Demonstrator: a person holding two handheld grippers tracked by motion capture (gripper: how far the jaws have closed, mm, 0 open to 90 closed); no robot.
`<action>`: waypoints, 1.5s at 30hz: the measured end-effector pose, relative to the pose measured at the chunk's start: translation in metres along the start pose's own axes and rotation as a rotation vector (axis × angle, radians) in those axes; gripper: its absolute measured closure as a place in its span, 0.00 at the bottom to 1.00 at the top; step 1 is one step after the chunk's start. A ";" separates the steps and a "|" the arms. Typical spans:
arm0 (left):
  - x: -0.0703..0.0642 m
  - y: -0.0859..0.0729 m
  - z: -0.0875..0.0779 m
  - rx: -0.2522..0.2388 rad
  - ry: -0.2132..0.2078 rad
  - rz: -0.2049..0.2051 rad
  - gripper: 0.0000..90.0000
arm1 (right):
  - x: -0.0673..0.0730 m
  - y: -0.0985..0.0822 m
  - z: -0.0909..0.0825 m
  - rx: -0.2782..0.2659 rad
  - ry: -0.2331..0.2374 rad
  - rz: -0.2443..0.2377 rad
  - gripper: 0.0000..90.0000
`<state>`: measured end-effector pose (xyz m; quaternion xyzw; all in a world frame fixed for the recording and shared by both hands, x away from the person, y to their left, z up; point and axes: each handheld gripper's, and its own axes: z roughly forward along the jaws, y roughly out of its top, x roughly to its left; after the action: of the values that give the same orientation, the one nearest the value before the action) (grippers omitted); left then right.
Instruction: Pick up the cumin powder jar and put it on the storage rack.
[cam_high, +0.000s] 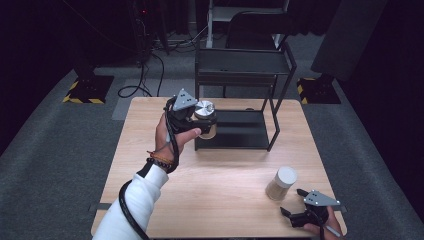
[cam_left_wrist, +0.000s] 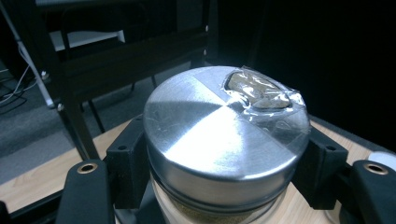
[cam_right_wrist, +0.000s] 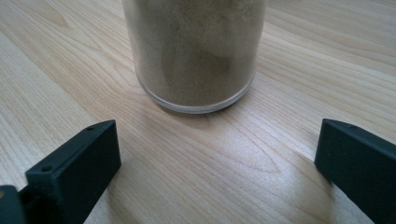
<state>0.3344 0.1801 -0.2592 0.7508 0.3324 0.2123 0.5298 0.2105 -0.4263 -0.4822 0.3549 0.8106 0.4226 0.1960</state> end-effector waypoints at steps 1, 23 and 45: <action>0.001 0.003 0.002 -0.004 0.002 -0.001 0.35 | 0.000 0.000 0.000 0.000 0.000 0.000 0.00; 0.011 0.067 0.021 -0.004 0.007 0.035 0.35 | 0.000 0.000 0.000 0.000 0.000 -0.001 0.00; 0.018 0.126 0.029 -0.008 0.003 0.079 0.35 | 0.000 0.000 0.000 0.001 0.000 -0.001 0.00</action>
<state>0.4008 0.1470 -0.1516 0.7608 0.3025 0.2356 0.5236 0.2106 -0.4264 -0.4820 0.3545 0.8110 0.4222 0.1961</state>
